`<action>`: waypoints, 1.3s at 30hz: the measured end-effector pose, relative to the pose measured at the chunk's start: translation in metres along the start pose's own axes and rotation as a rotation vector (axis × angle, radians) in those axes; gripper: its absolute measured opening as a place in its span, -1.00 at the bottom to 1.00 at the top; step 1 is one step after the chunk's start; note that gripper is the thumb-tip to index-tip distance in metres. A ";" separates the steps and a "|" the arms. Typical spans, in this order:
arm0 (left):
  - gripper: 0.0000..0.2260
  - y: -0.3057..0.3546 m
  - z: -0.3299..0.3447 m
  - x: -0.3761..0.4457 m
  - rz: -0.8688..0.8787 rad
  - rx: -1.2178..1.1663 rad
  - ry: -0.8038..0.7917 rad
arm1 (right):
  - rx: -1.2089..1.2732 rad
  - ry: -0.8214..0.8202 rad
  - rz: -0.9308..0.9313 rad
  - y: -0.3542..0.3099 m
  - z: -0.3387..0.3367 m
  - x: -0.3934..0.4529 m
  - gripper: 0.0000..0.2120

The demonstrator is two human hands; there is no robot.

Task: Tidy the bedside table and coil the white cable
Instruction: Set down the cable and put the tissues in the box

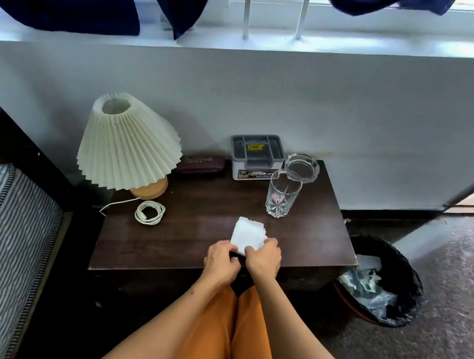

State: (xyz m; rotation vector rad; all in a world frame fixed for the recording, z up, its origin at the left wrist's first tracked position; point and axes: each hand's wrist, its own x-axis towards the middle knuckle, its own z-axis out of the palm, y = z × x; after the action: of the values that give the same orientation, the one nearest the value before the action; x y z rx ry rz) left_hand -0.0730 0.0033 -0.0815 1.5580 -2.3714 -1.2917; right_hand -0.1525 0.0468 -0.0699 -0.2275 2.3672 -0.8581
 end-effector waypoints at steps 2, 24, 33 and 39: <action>-0.71 0.003 -0.002 -0.001 -0.061 -0.102 0.071 | 0.087 -0.023 0.071 -0.002 0.001 -0.001 -0.53; -0.80 0.028 -0.050 0.004 -0.437 -1.216 0.241 | 0.461 -0.089 -0.026 -0.063 -0.009 -0.019 -0.87; -0.80 0.059 -0.059 0.034 -0.277 -1.120 0.237 | 0.326 0.348 -0.463 -0.132 -0.055 0.006 -0.89; -0.85 0.064 -0.051 0.056 -0.281 -1.047 0.250 | 0.273 0.373 -0.411 -0.151 -0.090 0.064 -0.71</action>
State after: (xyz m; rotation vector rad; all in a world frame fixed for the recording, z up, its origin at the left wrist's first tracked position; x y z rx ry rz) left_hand -0.1267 -0.0614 -0.0292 1.5151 -0.9906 -1.7895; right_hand -0.2640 -0.0456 0.0489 -0.4881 2.5427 -1.5186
